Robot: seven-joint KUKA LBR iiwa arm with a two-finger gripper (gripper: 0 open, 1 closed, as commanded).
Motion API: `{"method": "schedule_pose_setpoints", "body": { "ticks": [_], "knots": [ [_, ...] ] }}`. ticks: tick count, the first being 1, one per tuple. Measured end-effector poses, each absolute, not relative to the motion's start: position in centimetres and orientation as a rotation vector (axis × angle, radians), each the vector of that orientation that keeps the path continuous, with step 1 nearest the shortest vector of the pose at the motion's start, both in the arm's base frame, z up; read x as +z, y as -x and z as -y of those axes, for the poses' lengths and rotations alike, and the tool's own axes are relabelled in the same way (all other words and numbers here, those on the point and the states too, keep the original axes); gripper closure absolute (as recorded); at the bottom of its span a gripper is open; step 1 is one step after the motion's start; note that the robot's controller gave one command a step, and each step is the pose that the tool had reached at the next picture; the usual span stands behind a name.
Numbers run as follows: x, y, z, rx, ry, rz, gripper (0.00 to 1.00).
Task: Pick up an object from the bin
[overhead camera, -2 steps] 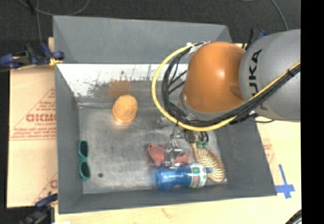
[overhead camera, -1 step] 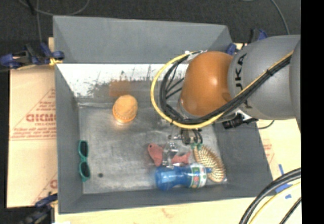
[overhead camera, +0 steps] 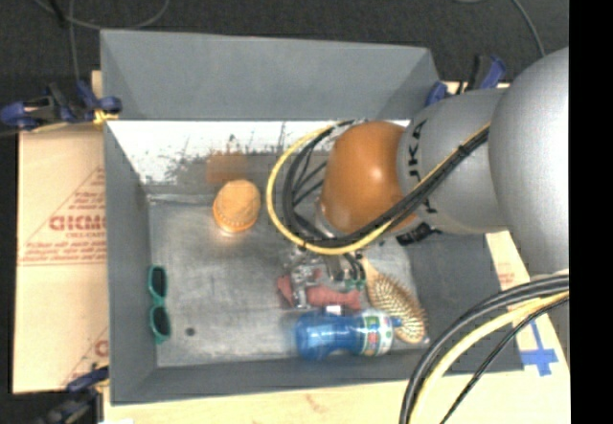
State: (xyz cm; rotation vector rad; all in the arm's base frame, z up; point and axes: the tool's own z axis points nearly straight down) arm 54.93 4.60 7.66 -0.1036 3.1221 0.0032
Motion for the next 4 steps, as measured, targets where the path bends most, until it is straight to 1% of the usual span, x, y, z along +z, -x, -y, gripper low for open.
{"method": "schedule_pose_setpoints", "body": {
  "ticks": [1,2,3,4],
  "knots": [
    [7.7,-54.9,-4.6,0.004,0.103,-3.122,1.0],
    [12.1,-55.1,-3.5,-0.002,0.205,-3.135,1.0],
    [15.1,-53.9,0.7,0.002,0.032,-3.139,1.0],
    [35.2,-57.7,-1.4,-0.003,0.232,-3.118,1.0]
  ]
}}
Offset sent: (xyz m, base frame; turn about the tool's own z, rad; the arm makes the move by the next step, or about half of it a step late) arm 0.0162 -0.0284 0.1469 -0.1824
